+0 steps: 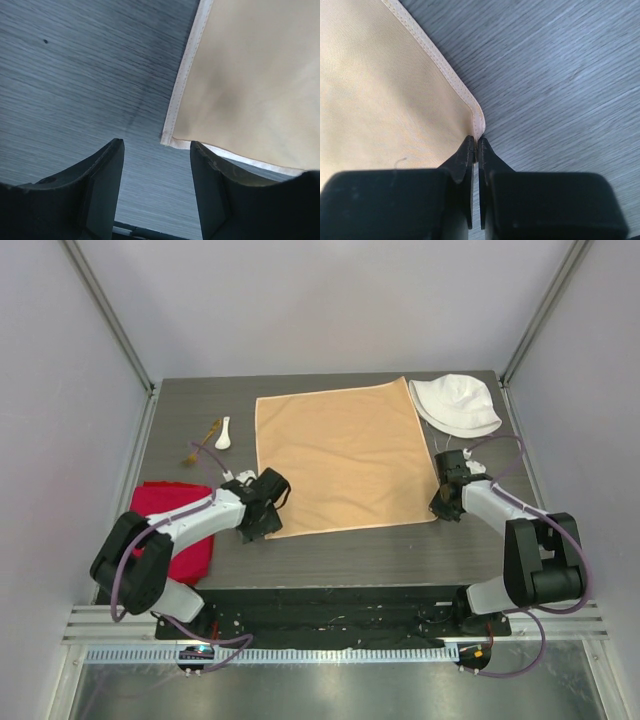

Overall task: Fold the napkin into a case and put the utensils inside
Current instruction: Pick up the flattened napkin from the center of the board, then fold and flatten the napkin at the center of the board.

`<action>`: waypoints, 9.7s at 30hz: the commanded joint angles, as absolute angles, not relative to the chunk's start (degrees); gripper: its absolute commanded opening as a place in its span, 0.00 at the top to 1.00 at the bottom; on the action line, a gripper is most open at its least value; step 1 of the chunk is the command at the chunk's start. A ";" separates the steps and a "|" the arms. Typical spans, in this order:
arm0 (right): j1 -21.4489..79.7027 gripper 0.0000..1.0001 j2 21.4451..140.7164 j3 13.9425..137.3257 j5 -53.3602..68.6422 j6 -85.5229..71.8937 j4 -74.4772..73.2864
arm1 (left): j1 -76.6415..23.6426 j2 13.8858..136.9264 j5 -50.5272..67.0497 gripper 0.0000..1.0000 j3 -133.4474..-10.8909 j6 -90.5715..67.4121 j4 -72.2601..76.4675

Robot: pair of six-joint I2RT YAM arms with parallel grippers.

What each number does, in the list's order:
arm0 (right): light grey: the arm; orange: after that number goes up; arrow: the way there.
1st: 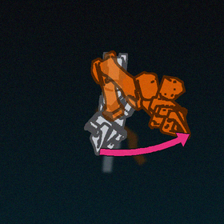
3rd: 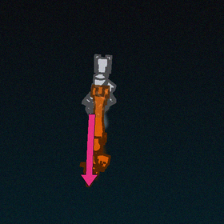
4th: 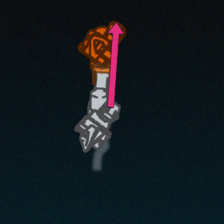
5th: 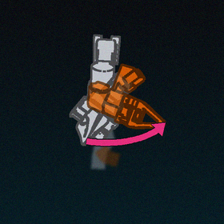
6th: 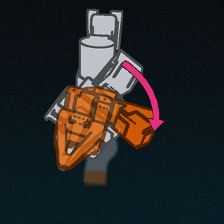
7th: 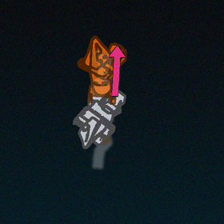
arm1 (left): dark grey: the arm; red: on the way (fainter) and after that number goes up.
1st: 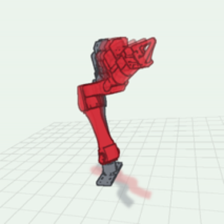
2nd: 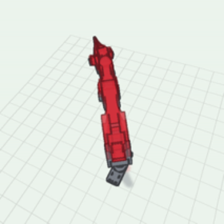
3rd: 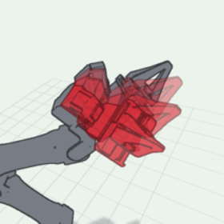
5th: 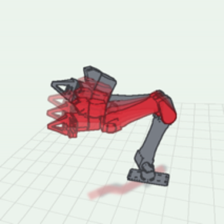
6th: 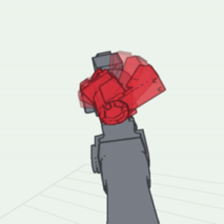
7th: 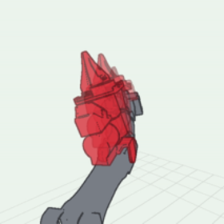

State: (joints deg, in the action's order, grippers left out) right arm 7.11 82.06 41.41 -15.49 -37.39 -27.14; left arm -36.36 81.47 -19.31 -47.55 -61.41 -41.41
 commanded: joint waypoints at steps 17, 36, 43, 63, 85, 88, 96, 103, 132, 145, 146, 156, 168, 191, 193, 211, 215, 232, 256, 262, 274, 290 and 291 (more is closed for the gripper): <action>8.53 0.99 78.84 39.82 -13.45 -35.60 -26.72 | -36.39 88.77 -21.19 0.49 -47.12 -69.78 -39.39; 12.22 0.99 59.25 40.69 -6.25 -40.95 -43.40 | -35.68 59.53 -18.73 1.00 -41.75 -67.15 -46.84; 12.92 0.99 43.62 46.57 -3.78 -41.14 -56.50 | -35.86 38.60 -13.37 1.00 -42.36 -65.31 -52.20; 12.83 0.99 31.46 51.77 -2.99 -38.50 -69.70 | -35.86 31.46 -10.72 1.00 -49.92 -60.91 -59.77; 12.83 0.99 30.58 55.45 -2.80 -36.49 -66.29 | -35.77 25.92 -7.99 1.00 -54.20 -55.92 -57.23; 12.74 0.99 34.71 63.00 -5.09 -32.00 -64.87 | -35.86 31.19 -11.15 1.00 -63.41 -51.43 -55.90; 12.83 0.99 42.45 89.97 -4.22 -20.76 -61.35 | -35.86 46.92 -11.70 1.00 -94.26 -35.61 -52.03; 16.17 0.99 42.63 107.56 -5.01 -15.73 -59.86 | -35.86 50.36 -8.70 1.00 -108.45 -29.10 -51.68; 8.36 0.99 91.47 86.55 -11.18 -17.05 -20.31 | -13.01 100.67 -10.64 1.00 -98.69 -31.74 -26.12; 8.17 0.99 114.52 97.64 -5.01 -15.91 -15.20 | -12.22 118.74 -6.24 1.00 -105.29 -29.79 -16.08; 8.17 0.99 114.61 97.65 -4.92 -15.91 -15.21 | -12.13 118.91 -6.15 1.00 -105.12 -29.79 -15.47; 7.12 0.99 103.64 96.77 -7.12 -15.38 -18.36 | -11.95 104.54 -3.96 1.00 -100.20 -30.93 -14.76; 7.29 0.99 64.53 91.23 -5.98 -15.03 -19.77 | -12.66 73.58 3.60 1.00 -101.16 -29.35 -14.85; 7.38 0.99 51.39 87.02 -5.44 -18.71 -22.15 | -12.66 60.72 0.47 1.00 -96.34 -31.91 -21.62; 7.29 0.99 54.30 83.43 -6.94 -19.51 -20.66 | -12.66 66.15 -3.32 1.00 -95.54 -31.03 -24.43; 5.98 0.99 102.73 81.36 -4.92 -18.55 5.54 | -11.07 113.01 -4.23 1.00 -93.07 -32.96 -5.54; 5.80 0.99 108.27 85.25 -4.13 -17.84 2.82 | -10.72 116.54 -3.69 1.00 -95.71 -33.13 -5.36; 1.68 0.99 93.88 72.17 -6.42 -27.33 -22.84 | -10.19 103.90 -4.50 1.00 -86.25 -41.22 -35.59; 0.79 0.99 86.05 55.11 -5.27 -25.40 -28.39 | -14.68 92.46 4.83 1.00 -58.54 -42.54 -31.02; 0.79 0.99 85.17 55.46 -5.72 -25.31 -28.56 | -15.47 88.95 7.11 1.00 -58.27 -43.24 -32.08; 0.79 0.99 84.55 55.90 -6.68 -25.31 -30.59 | -20.83 86.30 0.44 1.00 -57.48 -44.30 -36.12; 0.79 0.99 86.22 50.81 -4.57 -26.45 -29.27 | -20.83 89.91 -2.90 1.00 -54.05 -44.03 -34.45; 0.79 0.99 86.39 50.54 -4.40 -26.63 -28.92 | -20.83 90.09 -2.73 1.00 -53.88 -44.21 -34.19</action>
